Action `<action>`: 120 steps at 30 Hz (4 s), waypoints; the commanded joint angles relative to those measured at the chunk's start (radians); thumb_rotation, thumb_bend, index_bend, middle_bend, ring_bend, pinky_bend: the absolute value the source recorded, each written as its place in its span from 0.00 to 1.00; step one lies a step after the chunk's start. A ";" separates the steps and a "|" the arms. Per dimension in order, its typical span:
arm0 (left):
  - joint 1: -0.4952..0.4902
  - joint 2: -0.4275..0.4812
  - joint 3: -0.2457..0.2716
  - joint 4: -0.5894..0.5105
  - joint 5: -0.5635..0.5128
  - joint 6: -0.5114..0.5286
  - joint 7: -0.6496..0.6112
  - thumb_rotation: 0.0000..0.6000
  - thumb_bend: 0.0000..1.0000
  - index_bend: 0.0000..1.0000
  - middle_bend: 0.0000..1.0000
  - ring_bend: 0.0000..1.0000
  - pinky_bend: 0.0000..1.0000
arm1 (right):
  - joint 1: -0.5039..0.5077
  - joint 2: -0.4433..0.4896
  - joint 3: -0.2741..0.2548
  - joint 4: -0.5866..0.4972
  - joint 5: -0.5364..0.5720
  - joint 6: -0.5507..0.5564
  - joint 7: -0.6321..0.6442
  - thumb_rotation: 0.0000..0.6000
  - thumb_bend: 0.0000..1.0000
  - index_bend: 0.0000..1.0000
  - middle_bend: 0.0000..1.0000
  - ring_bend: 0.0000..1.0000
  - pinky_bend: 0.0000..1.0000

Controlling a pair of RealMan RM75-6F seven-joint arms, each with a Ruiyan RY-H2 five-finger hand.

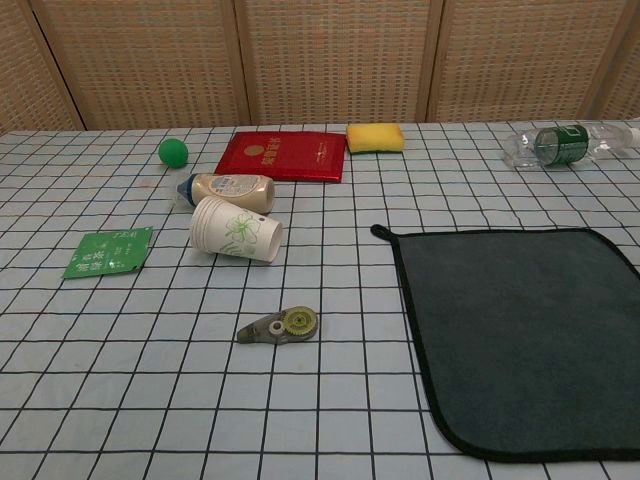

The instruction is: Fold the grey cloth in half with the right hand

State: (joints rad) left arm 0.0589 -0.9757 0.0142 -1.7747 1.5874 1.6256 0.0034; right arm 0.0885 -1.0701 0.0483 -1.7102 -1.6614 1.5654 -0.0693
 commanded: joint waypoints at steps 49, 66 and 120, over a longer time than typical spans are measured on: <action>-0.034 -0.007 -0.024 0.001 -0.076 -0.070 0.005 1.00 0.00 0.00 0.00 0.00 0.00 | 0.222 -0.309 -0.178 0.274 -0.153 -0.463 -0.089 1.00 0.48 0.46 0.00 0.00 0.00; -0.038 -0.011 -0.022 -0.001 -0.075 -0.076 0.015 1.00 0.00 0.00 0.00 0.00 0.00 | 0.226 -0.346 -0.199 0.351 -0.148 -0.435 -0.105 1.00 0.51 0.47 0.00 0.00 0.00; -0.071 -0.014 -0.044 0.021 -0.145 -0.141 -0.003 1.00 0.00 0.00 0.00 0.00 0.00 | 0.462 -0.427 0.118 0.348 0.330 -0.655 -0.206 1.00 0.67 0.62 0.00 0.00 0.00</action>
State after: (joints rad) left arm -0.0120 -0.9900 -0.0293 -1.7542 1.4428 1.4850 0.0003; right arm 0.5372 -1.4814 0.1550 -1.3780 -1.3538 0.9235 -0.2522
